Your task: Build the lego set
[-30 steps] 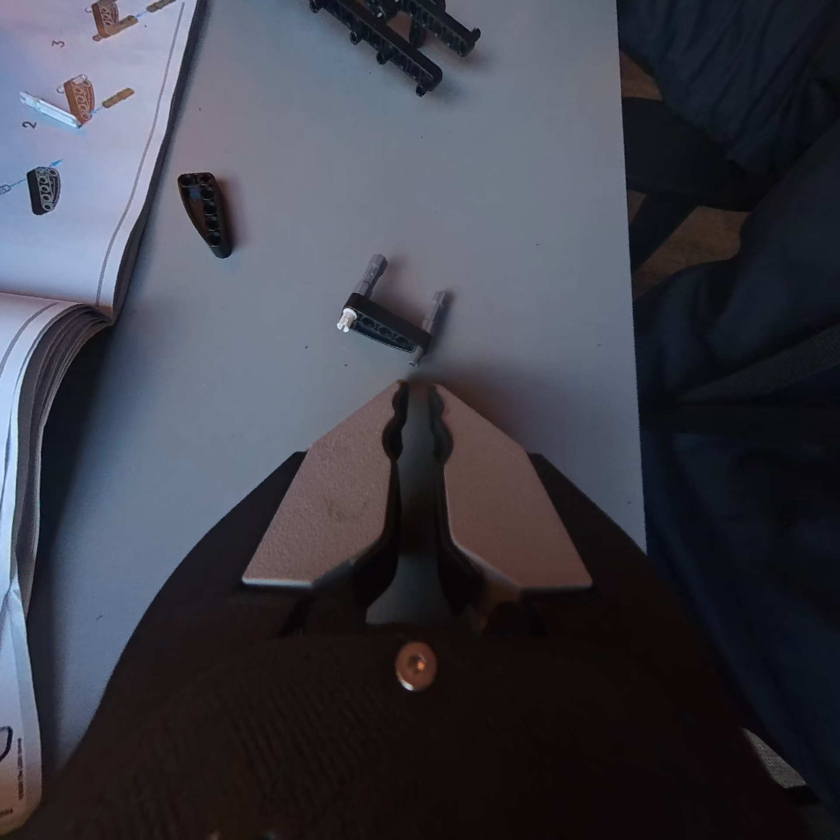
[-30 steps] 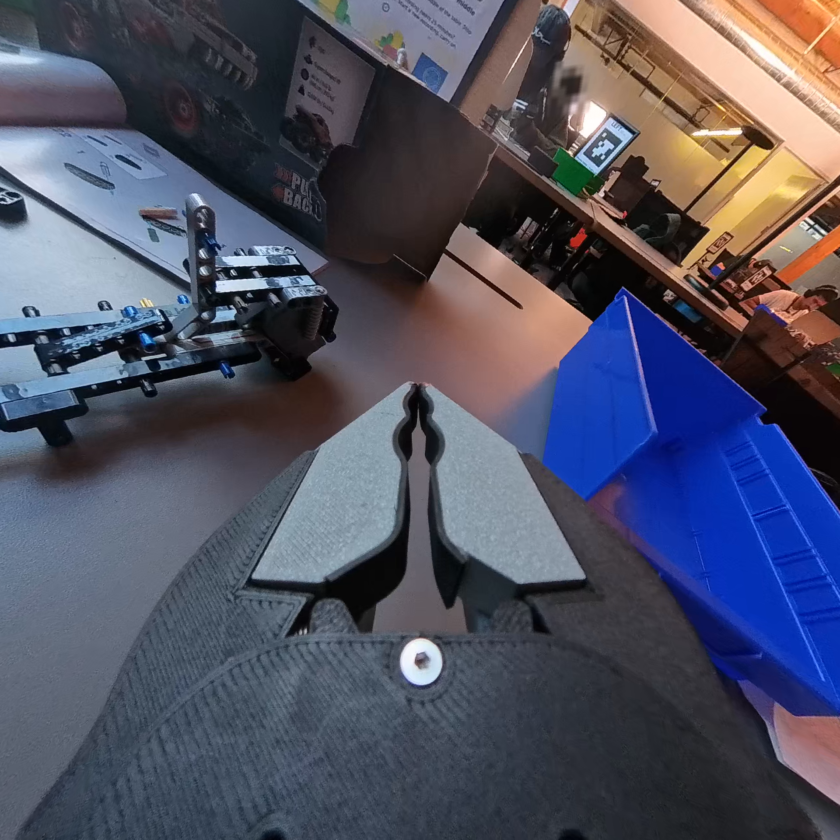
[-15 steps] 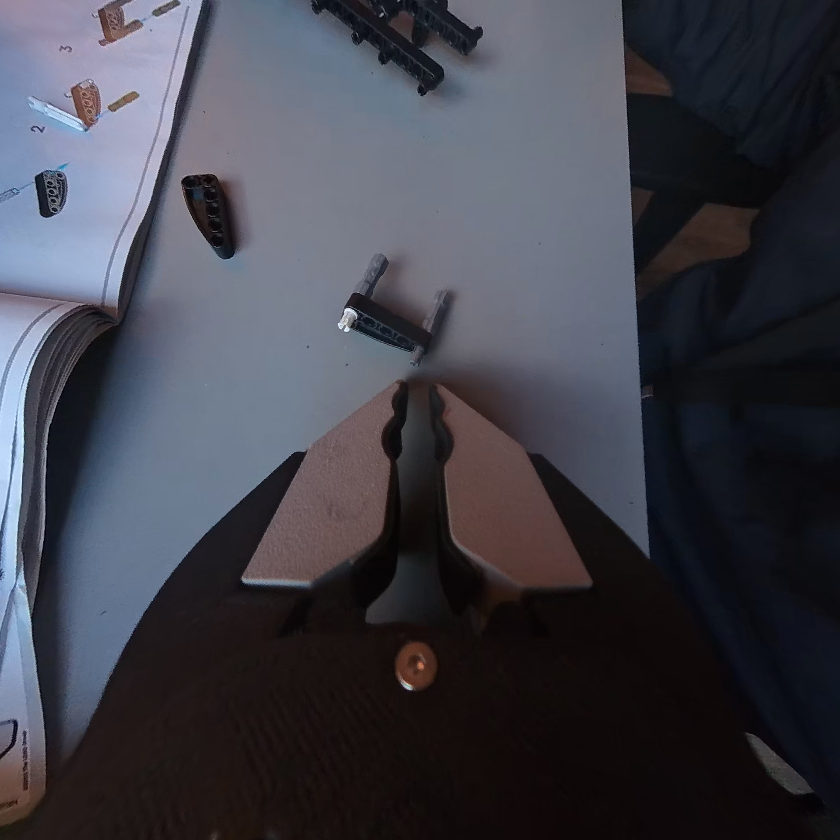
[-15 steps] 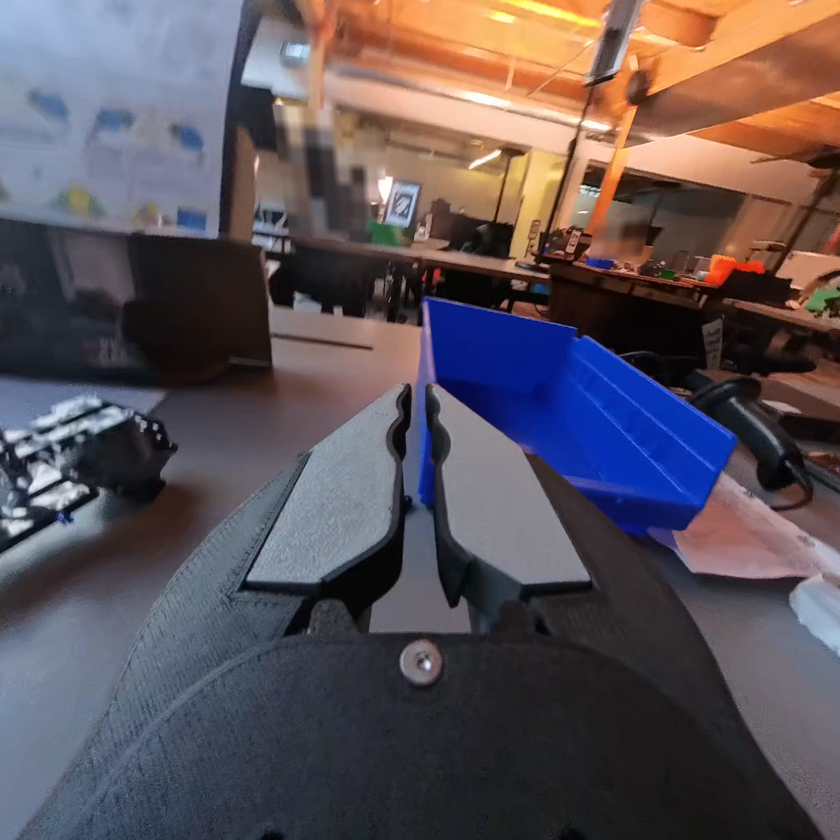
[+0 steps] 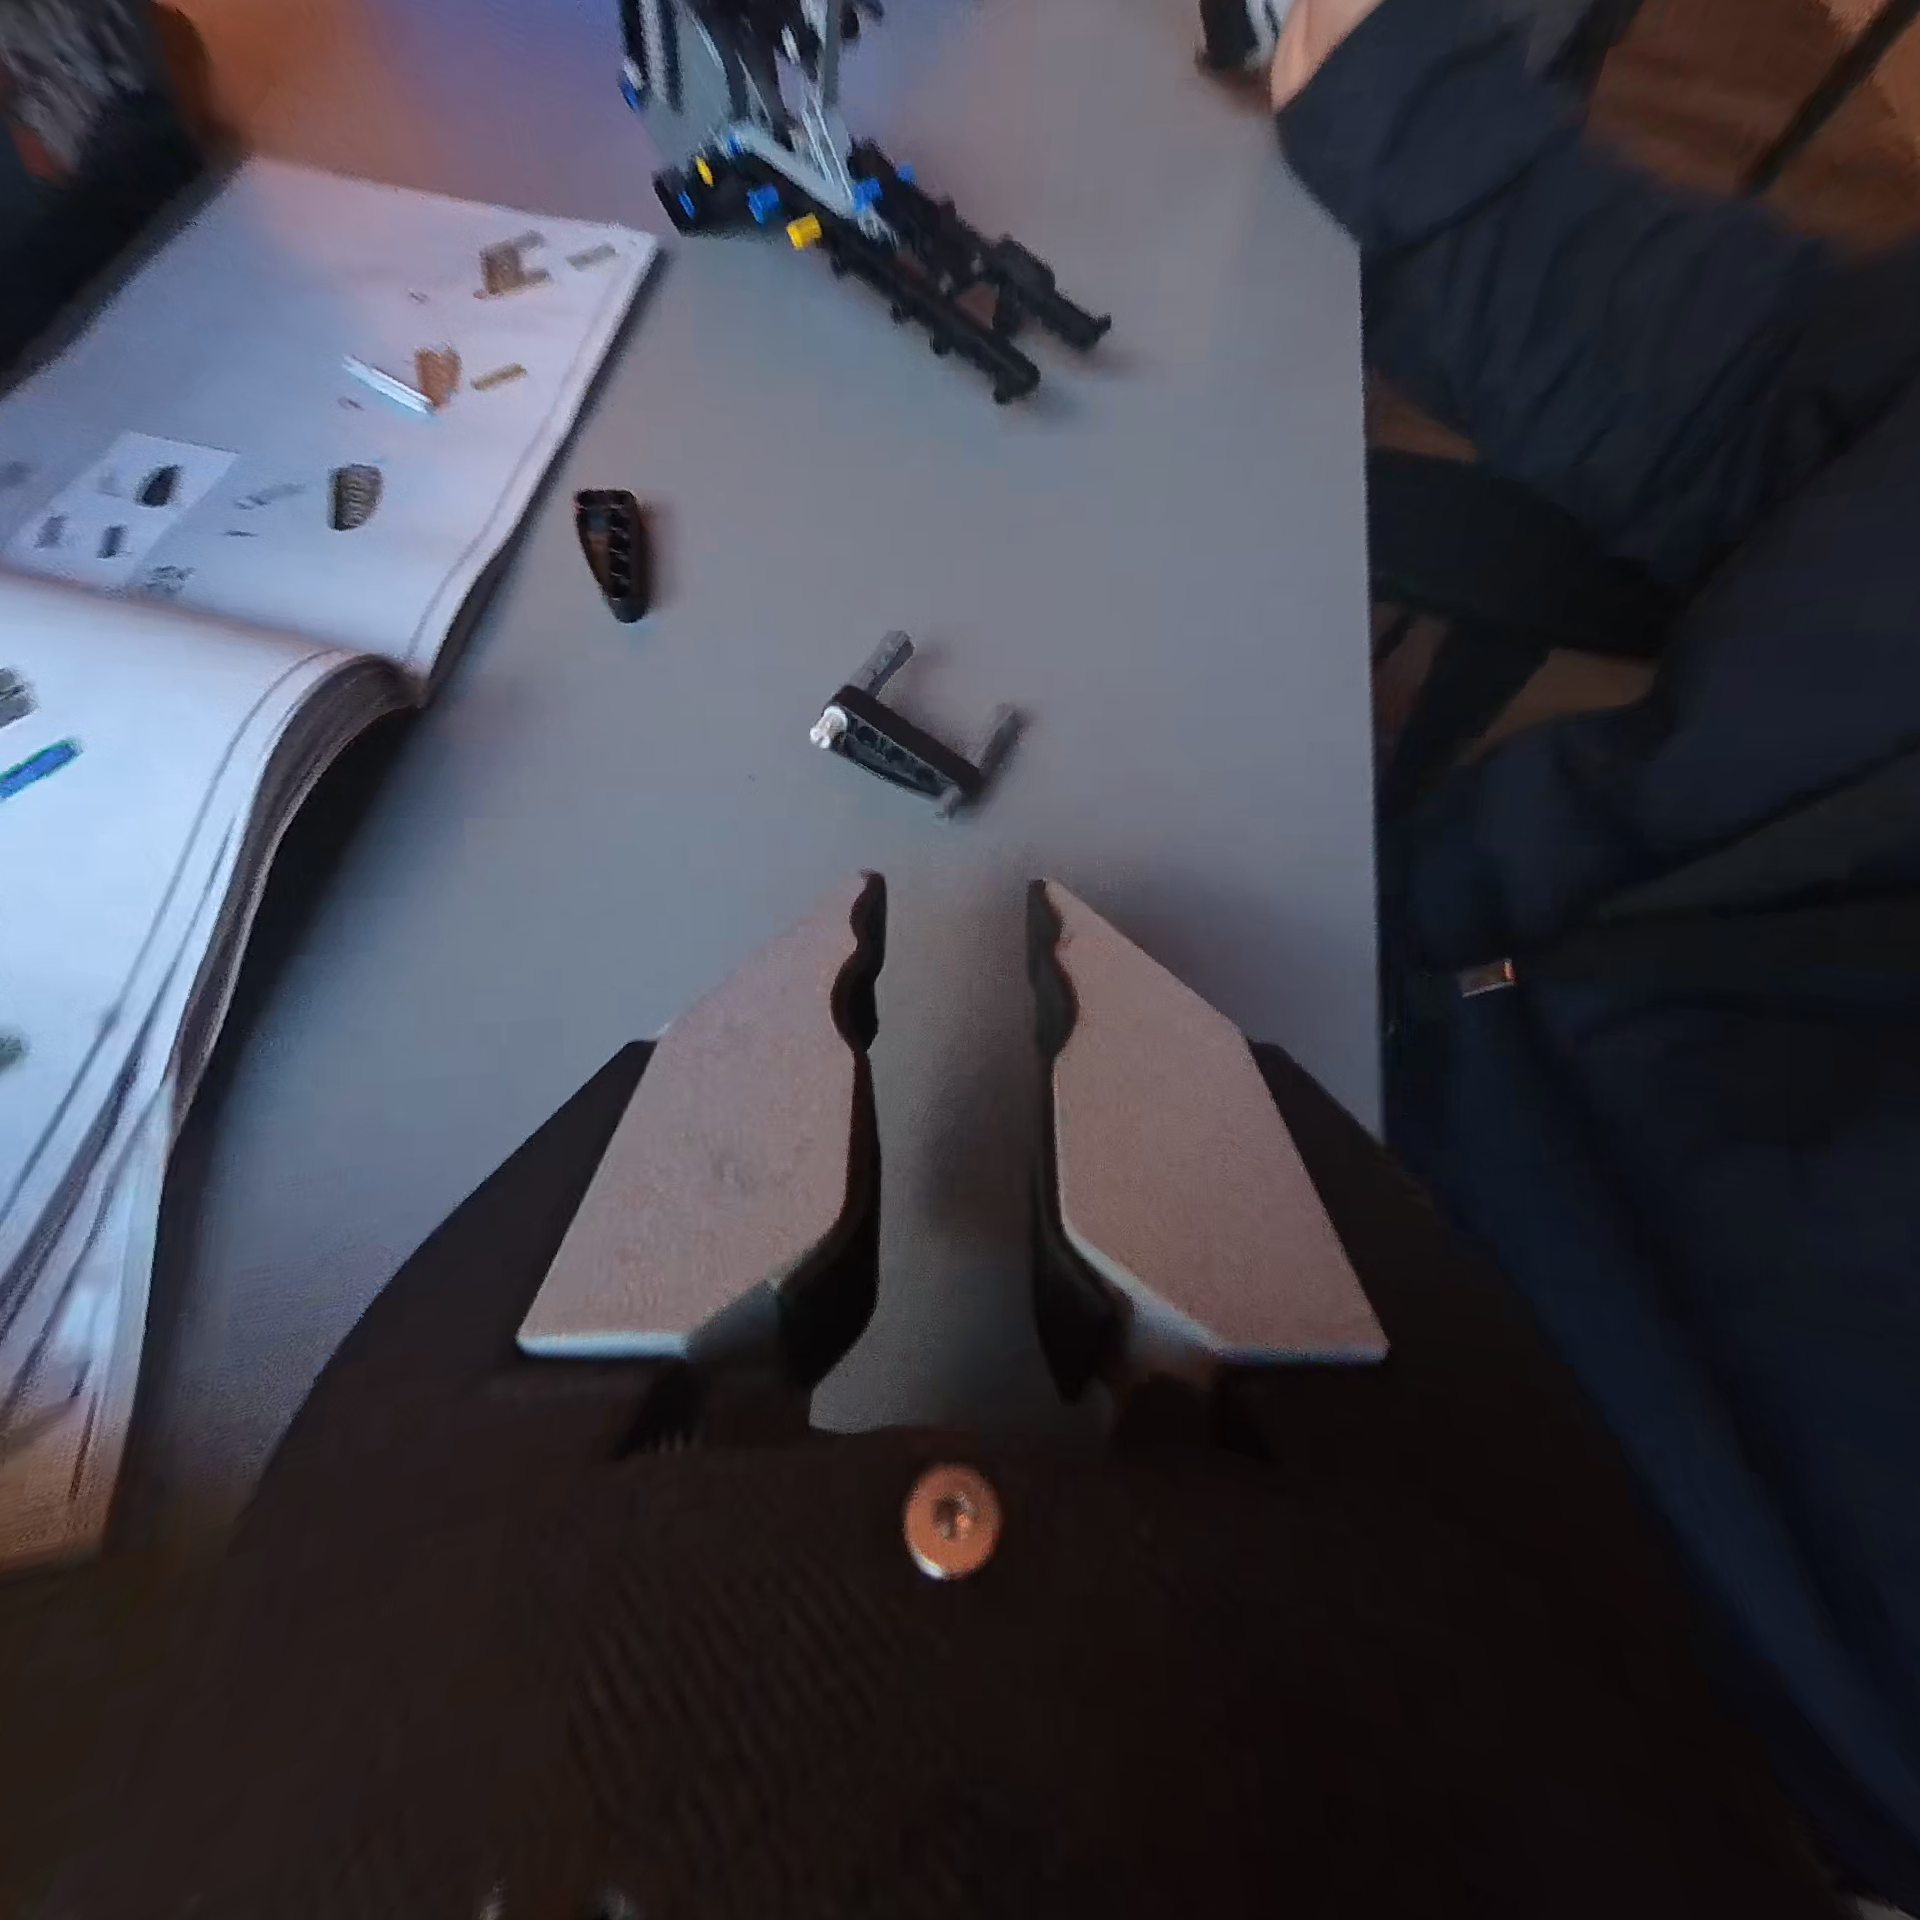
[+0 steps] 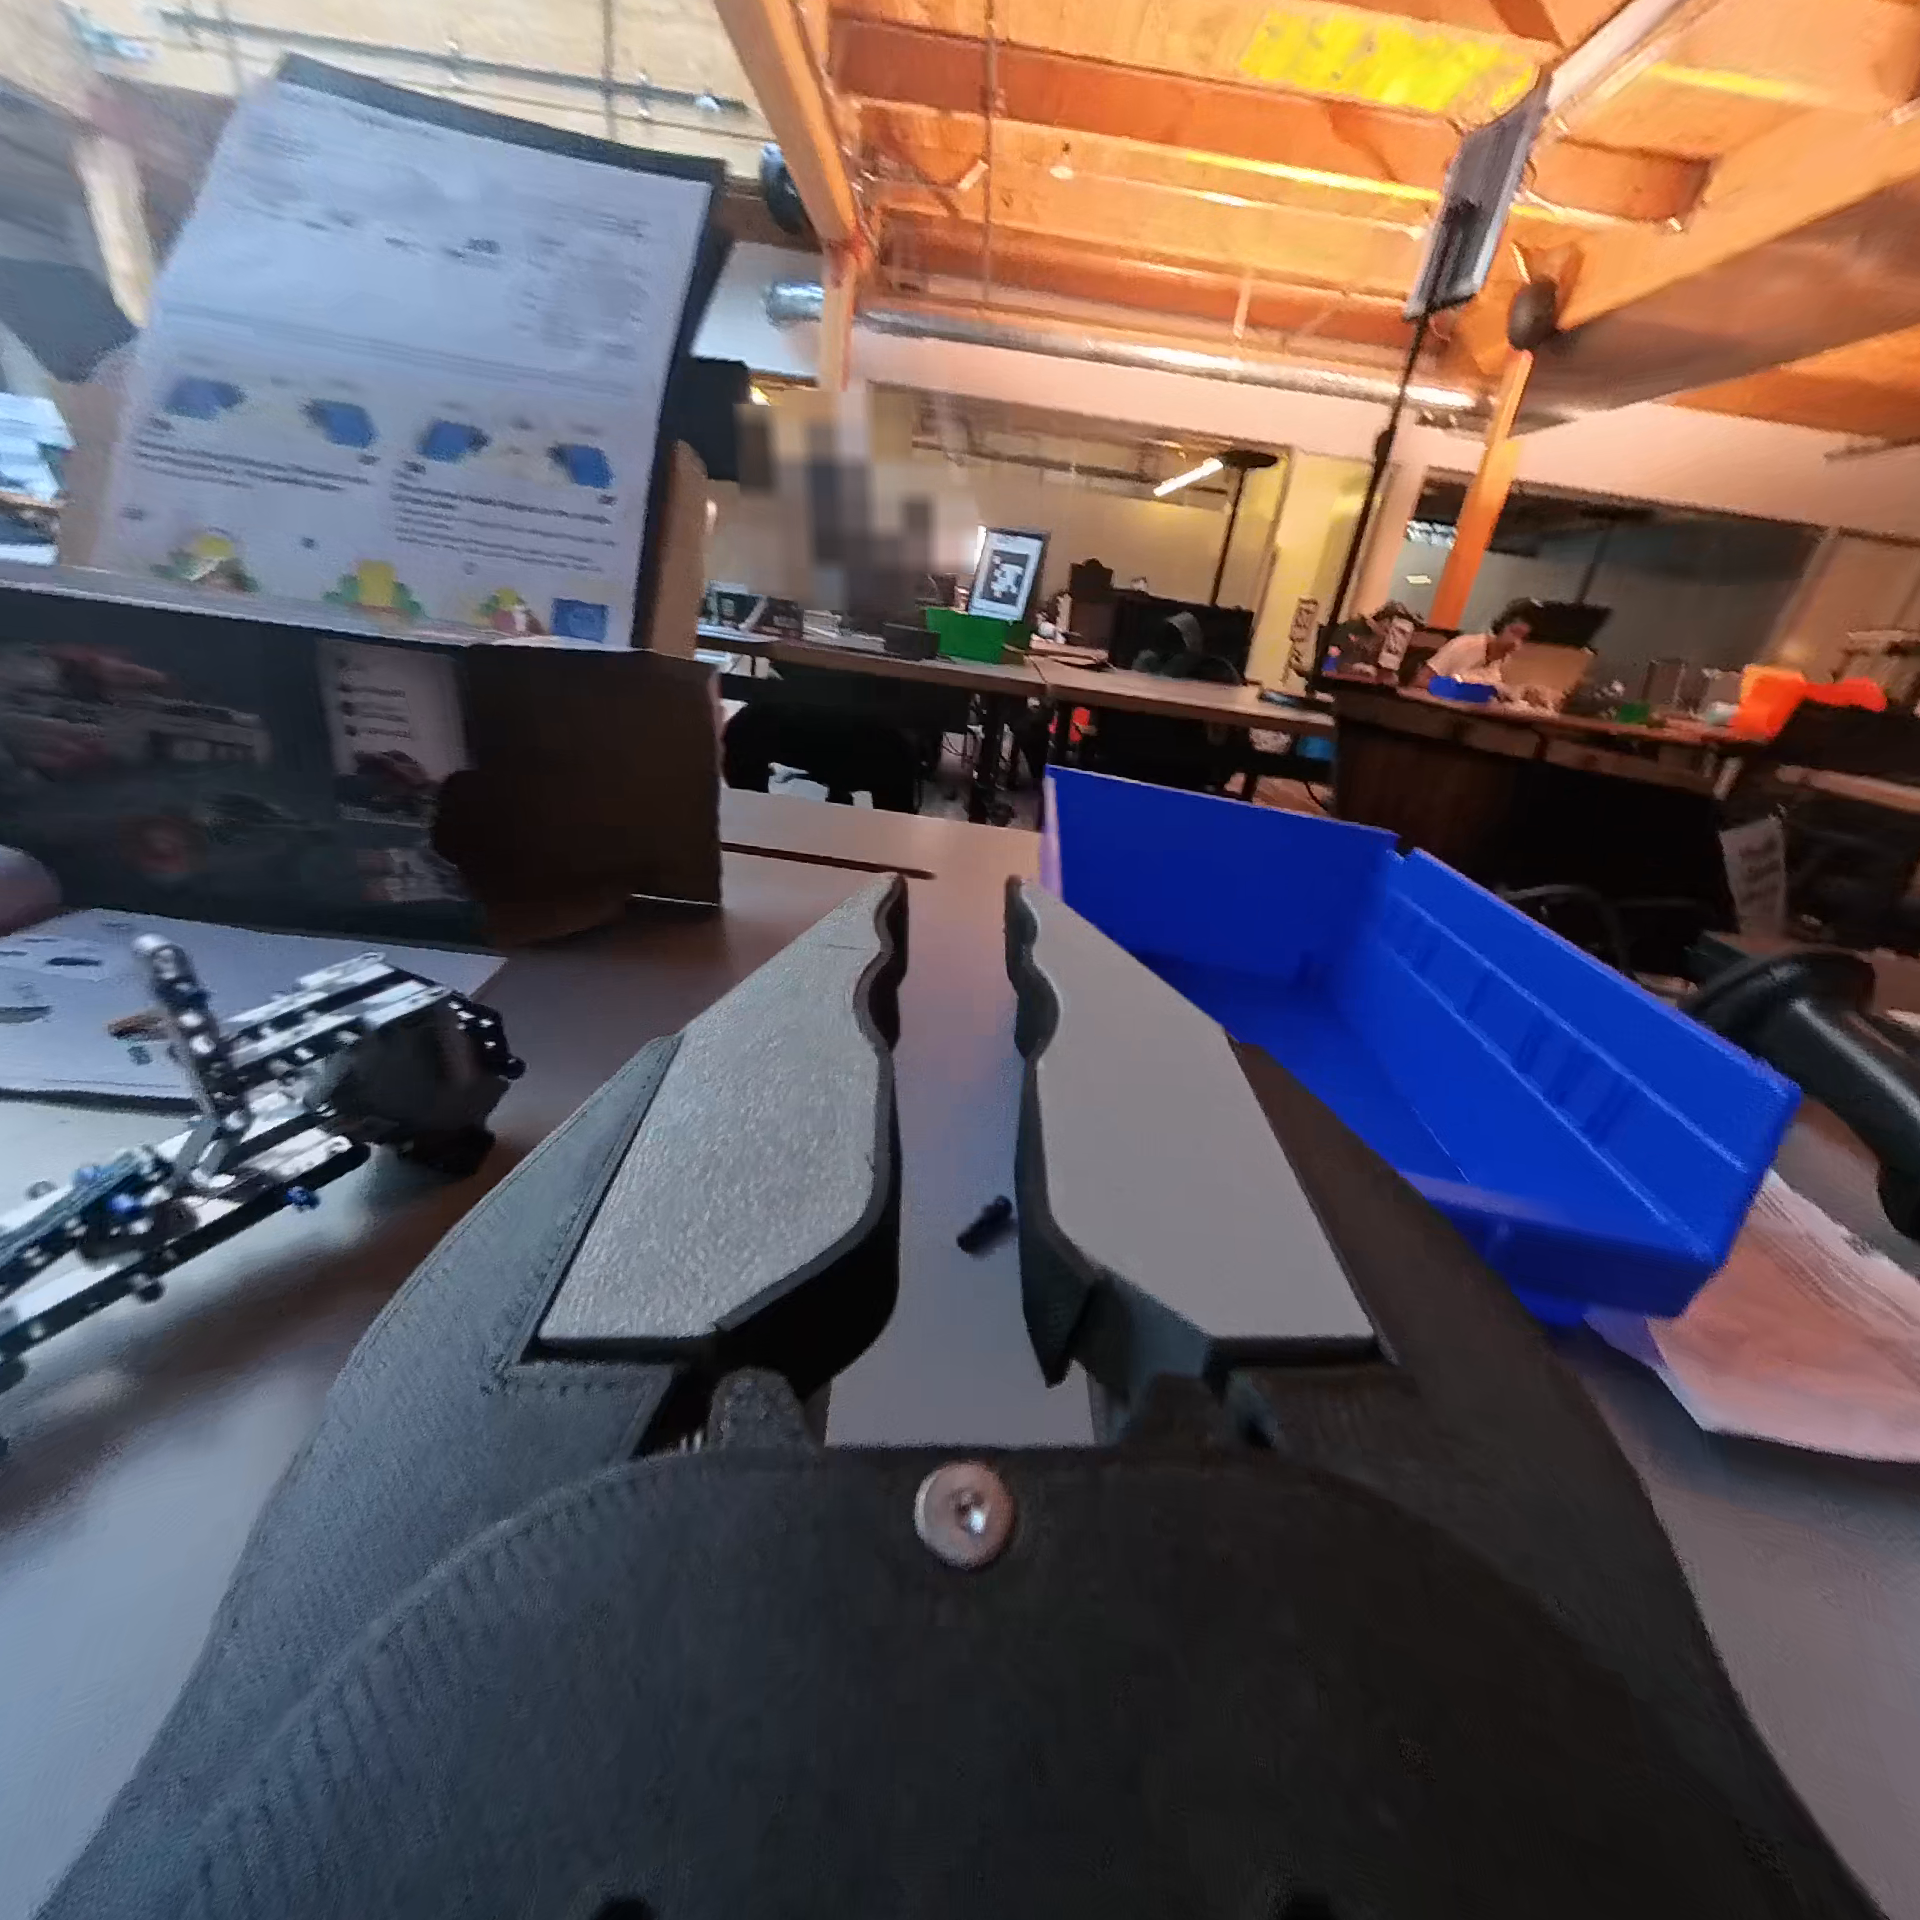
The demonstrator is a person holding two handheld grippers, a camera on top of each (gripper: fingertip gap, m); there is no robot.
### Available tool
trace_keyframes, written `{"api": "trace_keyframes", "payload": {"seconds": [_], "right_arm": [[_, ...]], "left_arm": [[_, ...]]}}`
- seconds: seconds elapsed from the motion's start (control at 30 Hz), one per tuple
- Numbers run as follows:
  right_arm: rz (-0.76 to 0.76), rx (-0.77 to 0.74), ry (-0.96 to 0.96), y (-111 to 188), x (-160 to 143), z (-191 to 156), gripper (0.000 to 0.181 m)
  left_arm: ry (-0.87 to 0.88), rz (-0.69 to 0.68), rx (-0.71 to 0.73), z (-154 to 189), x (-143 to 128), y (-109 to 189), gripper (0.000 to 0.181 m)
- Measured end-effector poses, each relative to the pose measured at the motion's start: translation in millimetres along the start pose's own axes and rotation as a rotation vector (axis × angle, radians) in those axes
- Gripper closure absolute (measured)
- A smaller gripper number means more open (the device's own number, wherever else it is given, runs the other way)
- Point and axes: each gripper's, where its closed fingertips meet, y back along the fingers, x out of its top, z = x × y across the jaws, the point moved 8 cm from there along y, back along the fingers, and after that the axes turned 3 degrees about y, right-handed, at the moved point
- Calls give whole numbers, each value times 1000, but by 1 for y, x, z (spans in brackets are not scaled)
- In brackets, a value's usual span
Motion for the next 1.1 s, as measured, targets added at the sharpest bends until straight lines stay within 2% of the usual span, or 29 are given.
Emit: {"api": "trace_keyframes", "payload": {"seconds": [0.03, 0.1, 0.13, 0.2, 0.27, 0.37, 0.43, 0.5, 0.57, 0.63, 0.67, 0.7, 0.8, 0.87, 1.0, 1.1], "right_arm": [[2, 24, 27, -1, 2, -6, 162], [-1, 94, 68, -2, 9, -25, 155], [-5, 191, 59, 0, 21, -46, 150], [-33, 460, 113, 6, 52, -109, 155], [-98, 618, 239, 2, 77, -173, 159], [-204, 915, 340, -18, 95, -264, 142], [-302, 1029, 455, -45, 90, -315, 142], [-418, 1052, 640, -76, 72, -358, 116], [-520, 1052, 870, -100, 42, -392, 107], [-561, 1011, 1096, -116, 13, -412, 109], [-552, 987, 1181, -121, 3, -417, 143], [-538, 993, 1246, -123, -1, -421, 161], [-562, 1005, 1257, -127, 2, -423, 174], [-567, 1011, 1204, -135, 19, -417, 180], [-612, 971, 1018, -168, 66, -394, 181], [-605, 940, 1046, -184, 77, -380, 181]], "left_arm": [[6, 38, 22, 4, -5, 12, 157], [8, 90, 89, 12, -18, 38, 157], [6, 93, 124, 16, -25, 51, 156], [10, 86, 207, 23, -39, 74, 157], [26, 97, 275, 25, -53, 90, 159], [69, 140, 314, 24, -60, 104, 159], [105, 187, 345, 19, -60, 111, 161], [136, 217, 325, 17, -60, 114, 161], [139, 240, 339, 16, -60, 117, 161], [118, 261, 342, 18, -59, 120, 161], [106, 266, 344, 19, -59, 121, 161], [93, 262, 346, 19, -60, 121, 161], [73, 243, 356, 18, -62, 124, 160], [88, 275, 323, 17, -62, 127, 160], [129, 355, 260, 15, -62, 137, 161], [128, 401, 243, 16, -62, 141, 165]]}}
